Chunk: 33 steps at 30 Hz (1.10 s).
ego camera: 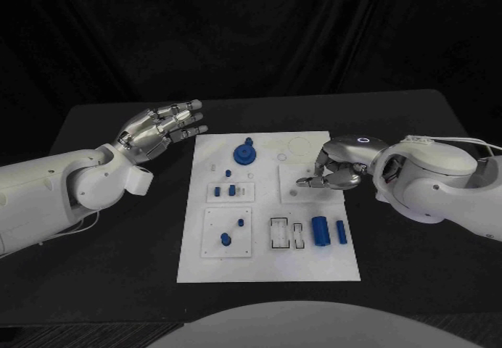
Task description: Assemble the parts on the task board
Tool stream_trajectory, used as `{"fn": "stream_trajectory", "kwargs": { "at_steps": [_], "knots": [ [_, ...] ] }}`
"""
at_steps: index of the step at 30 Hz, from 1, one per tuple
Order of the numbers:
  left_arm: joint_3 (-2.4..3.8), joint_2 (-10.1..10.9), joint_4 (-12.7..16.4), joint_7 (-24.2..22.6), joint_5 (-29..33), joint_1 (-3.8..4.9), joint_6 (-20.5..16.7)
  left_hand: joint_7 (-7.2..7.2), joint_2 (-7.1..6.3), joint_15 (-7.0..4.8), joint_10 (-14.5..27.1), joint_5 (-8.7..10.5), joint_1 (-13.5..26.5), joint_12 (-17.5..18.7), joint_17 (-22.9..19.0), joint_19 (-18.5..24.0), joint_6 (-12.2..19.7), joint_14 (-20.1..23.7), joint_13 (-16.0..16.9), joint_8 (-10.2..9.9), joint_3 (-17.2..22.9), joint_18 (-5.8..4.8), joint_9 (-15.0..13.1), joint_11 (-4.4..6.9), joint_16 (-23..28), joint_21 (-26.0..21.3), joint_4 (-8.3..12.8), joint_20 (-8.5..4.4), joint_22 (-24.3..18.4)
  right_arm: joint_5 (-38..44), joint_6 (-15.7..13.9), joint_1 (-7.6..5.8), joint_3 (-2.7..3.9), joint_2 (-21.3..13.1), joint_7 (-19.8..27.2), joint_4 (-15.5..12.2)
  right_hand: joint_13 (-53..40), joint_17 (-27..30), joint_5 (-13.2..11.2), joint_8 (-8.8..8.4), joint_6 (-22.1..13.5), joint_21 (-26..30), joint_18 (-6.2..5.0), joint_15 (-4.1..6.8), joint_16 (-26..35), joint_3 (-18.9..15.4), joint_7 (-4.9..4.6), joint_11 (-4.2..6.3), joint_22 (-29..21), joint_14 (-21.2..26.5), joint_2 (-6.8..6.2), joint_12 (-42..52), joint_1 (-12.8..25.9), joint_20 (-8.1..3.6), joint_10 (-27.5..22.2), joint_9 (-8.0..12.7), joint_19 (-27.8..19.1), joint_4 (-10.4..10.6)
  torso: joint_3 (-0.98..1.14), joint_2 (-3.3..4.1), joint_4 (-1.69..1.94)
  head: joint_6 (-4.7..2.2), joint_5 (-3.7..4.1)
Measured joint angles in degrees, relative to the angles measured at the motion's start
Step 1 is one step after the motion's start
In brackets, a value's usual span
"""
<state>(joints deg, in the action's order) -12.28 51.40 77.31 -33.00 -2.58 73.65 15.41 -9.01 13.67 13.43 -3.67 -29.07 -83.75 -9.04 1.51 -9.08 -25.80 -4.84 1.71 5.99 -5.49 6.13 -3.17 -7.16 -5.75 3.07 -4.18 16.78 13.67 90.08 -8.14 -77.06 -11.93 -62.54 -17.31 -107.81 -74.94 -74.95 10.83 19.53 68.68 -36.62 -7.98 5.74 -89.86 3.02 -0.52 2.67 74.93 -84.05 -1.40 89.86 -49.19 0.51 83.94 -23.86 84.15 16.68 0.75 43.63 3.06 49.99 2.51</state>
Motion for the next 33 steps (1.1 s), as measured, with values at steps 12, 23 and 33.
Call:
{"fn": "stream_trajectory", "kwargs": {
  "at_steps": [12,23,33],
  "knots": [
    [0.0,0.11,0.05,0.09,0.0,-0.01,0.03,0.0,0.0,0.2,0.0,0.0,0.0,0.0,0.05,0.0,0.0,-0.21,0.0,0.0,0.16,0.0,0.0,0.0,0.0,0.0,0.16,0.0,0.05,-5.73,5.25,0.04,0.01,-1.24,-3.3,-2.27,0.01,0.01,-0.73,-1.18,0.72,-5.4,0.89,0.47,0.0,-2.11,-0.15,0.0,-0.01,0.05,0.35,0.0,0.66,-0.2,0.0,-2.26,-0.2,-0.1,-0.03,0.0,0.01,0.0,0.18],
    [0.0,-0.01,0.08,0.42,0.0,-0.02,0.1,0.0,0.0,0.2,0.0,0.0,0.0,-0.22,0.04,0.01,0.0,-0.2,-0.01,0.0,0.32,0.01,0.01,0.0,0.0,0.0,0.0,0.0,0.05,-7.4,10.67,1.14,-0.01,-2.5,-7.46,-5.65,0.02,0.01,-3.61,-0.44,3.6,-7.47,0.88,0.82,0.0,-3.58,0.92,0.62,-0.01,0.01,0.12,0.0,-0.52,-0.4,0.21,-4.45,0.0,-0.17,-0.03,0.0,0.02,0.0,0.37],
    [0.0,0.04,0.1,0.77,0.0,-0.02,0.16,0.0,0.0,0.2,-0.2,0.0,0.0,-0.22,0.04,0.01,0.0,-0.2,0.04,0.0,0.48,0.01,0.01,-0.2,0.0,0.0,0.15,0.0,0.04,-4.37,12.28,2.04,-0.02,-3.66,-11.18,-8.51,0.02,0.02,-4.18,-1.56,3.69,-6.31,0.87,0.82,0.01,-3.74,0.83,0.62,-0.02,0.01,-0.17,0.0,-1.27,-0.4,0.21,-4.23,0.0,-0.33,-0.03,-0.02,0.02,0.0,0.25]
  ]
}}
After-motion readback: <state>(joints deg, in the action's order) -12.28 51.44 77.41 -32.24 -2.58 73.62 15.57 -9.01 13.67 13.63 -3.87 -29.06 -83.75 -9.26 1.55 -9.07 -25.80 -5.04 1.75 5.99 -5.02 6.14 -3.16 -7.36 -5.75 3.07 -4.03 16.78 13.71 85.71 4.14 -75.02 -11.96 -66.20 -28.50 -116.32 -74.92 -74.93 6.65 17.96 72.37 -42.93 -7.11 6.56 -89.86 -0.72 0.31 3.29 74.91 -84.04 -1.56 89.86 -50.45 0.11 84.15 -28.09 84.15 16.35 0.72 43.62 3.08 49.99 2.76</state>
